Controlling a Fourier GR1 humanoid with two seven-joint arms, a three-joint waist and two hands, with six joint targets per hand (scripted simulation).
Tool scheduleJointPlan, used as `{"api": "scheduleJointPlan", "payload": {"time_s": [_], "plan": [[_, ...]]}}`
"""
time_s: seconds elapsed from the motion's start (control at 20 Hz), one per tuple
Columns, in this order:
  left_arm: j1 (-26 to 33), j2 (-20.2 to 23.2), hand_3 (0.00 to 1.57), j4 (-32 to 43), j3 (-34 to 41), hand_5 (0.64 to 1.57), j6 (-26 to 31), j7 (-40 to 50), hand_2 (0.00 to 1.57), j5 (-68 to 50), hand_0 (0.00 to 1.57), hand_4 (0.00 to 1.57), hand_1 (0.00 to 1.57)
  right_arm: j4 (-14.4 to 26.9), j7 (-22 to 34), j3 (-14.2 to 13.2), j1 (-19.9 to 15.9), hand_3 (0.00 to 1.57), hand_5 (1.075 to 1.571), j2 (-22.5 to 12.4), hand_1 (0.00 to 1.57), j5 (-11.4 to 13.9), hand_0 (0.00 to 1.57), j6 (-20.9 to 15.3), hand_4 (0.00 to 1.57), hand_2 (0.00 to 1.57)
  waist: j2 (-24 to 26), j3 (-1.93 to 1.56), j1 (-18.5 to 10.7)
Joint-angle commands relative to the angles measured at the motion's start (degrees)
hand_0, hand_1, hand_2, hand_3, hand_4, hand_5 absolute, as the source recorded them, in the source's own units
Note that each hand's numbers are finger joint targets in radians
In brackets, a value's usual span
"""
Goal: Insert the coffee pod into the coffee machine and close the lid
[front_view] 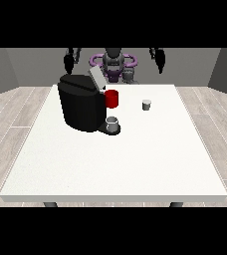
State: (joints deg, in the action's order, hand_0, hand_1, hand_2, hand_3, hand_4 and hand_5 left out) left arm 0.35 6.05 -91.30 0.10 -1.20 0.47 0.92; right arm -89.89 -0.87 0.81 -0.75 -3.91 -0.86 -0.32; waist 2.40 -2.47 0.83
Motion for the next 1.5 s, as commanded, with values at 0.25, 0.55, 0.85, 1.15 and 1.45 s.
{"api": "scheduleJointPlan", "payload": {"time_s": [0.25, 0.55, 0.85, 1.15, 1.45], "plan": [[7.34, -3.87, 0.00, -0.65, -4.36, 1.571, 4.41, -11.26, 0.00, -2.06, 0.00, 0.27, 0.00, 2.99, -0.05, 0.06, 5.69, 0.00, 1.571, -1.28, 0.00, 0.58, 0.00, 1.76, 0.13, 0.00, 1.43, 2.50, -1.31], [8.18, 1.91, 0.00, -0.95, -3.63, 1.571, 6.55, -11.78, 0.00, 2.29, 0.00, 0.31, 0.00, 0.01, -1.10, -5.78, 1.73, 0.00, 1.571, 0.68, 0.00, -0.82, 0.00, -5.56, 0.14, 0.00, 2.09, 2.48, -1.38], [-2.93, 7.10, 0.00, 6.60, 3.14, 1.571, 6.53, -9.62, 0.00, 3.67, 0.00, 0.00, 0.00, -1.14, -3.61, -3.87, -0.50, 0.00, 1.571, 1.87, 0.00, 0.16, 0.00, -5.75, 0.18, 0.00, -3.34, 2.49, 2.98], [-10.69, 8.24, 0.00, 12.35, 4.65, 1.571, 8.67, -0.97, 0.00, 2.72, 0.00, 0.00, 0.00, 0.20, -4.00, -2.89, -0.02, 0.00, 1.571, 2.68, 0.00, -0.82, 0.00, -4.79, 0.19, 0.00, -4.32, 2.48, 4.29], [-18.26, 12.16, 0.00, 21.87, 7.17, 1.571, 9.21, -1.14, 0.00, 5.06, 0.00, 0.00, 0.00, 1.40, -2.68, -2.09, -6.37, 0.00, 1.571, 3.71, 0.00, 0.25, 0.00, -7.01, 0.26, 0.00, -9.89, 2.49, 5.44]]}}
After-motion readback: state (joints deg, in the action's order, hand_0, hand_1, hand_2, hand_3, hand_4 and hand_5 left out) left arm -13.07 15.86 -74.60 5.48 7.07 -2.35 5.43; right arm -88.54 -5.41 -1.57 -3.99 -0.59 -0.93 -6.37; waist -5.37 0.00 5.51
